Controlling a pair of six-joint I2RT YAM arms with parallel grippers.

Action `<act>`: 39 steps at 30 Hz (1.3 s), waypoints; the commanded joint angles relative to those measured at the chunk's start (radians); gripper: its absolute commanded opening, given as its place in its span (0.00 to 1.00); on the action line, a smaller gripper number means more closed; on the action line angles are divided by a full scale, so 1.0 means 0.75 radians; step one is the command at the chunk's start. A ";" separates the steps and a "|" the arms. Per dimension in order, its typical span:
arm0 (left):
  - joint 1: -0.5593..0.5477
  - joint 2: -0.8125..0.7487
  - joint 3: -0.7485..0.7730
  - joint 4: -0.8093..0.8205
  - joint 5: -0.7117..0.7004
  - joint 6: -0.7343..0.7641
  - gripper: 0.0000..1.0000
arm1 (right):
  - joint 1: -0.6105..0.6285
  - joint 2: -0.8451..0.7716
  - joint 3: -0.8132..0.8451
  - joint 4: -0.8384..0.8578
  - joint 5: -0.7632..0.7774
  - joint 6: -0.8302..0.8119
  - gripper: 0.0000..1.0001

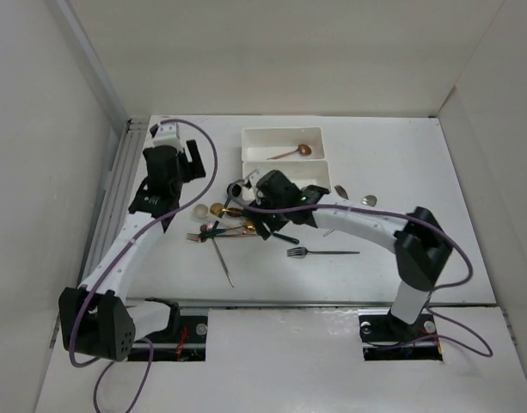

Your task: Sort the eating utensils into containers

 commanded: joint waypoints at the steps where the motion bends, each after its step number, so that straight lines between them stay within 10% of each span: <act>1: 0.033 -0.141 -0.132 -0.128 -0.053 -0.149 0.73 | 0.004 0.098 0.044 -0.204 -0.036 -0.111 0.74; 15: 0.148 -0.379 -0.222 -0.167 -0.026 -0.219 0.73 | 0.005 0.356 0.072 -0.204 0.026 -0.267 0.69; 27: 0.173 -0.367 -0.222 -0.126 -0.014 -0.219 0.73 | 0.043 0.453 0.101 -0.241 0.056 -0.291 0.01; 39: 0.185 -0.354 -0.235 -0.101 0.013 -0.219 0.72 | 0.146 0.211 0.201 -0.196 0.220 -0.210 0.00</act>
